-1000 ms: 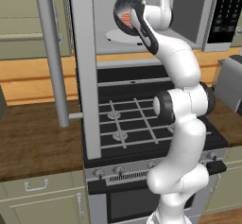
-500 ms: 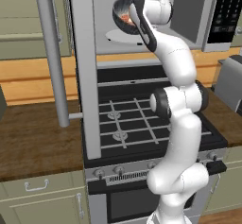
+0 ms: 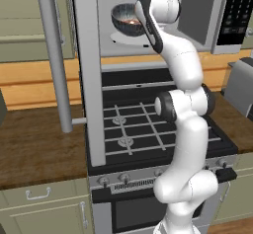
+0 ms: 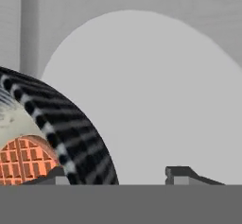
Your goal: Open the microwave, place the bowl with waffle inside the microwave, then close the microwave door and turn it on.
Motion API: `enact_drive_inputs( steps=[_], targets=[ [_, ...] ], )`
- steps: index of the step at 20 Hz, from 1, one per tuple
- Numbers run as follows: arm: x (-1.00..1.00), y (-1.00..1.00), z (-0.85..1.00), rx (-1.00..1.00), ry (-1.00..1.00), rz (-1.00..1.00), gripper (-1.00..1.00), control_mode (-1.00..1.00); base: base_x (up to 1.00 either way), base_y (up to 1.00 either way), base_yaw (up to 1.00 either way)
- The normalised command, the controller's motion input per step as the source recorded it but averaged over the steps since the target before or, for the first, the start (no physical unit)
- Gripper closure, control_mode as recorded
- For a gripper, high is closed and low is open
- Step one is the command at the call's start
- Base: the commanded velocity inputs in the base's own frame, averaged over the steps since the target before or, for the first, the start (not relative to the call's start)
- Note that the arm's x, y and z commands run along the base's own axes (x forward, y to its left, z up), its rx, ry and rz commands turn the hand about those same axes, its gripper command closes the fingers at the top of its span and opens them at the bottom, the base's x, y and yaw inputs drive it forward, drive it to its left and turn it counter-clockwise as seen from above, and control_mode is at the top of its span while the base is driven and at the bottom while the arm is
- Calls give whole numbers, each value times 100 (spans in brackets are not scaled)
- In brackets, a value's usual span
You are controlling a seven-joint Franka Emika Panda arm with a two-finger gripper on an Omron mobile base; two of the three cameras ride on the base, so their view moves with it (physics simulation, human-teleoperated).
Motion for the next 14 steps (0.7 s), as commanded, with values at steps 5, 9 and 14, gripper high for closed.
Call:
enact_drive_inputs(
  steps=[5,9,14],
  targets=[
    [-51,-10,0,0,-8,0,-100,-100,0,0,0],
    [-100,-12,4,0,-15,0,-100,-100,0,0,0],
    [-100,0,-9,-2,-2,0,-100,-100,0,0,0]
  ],
)
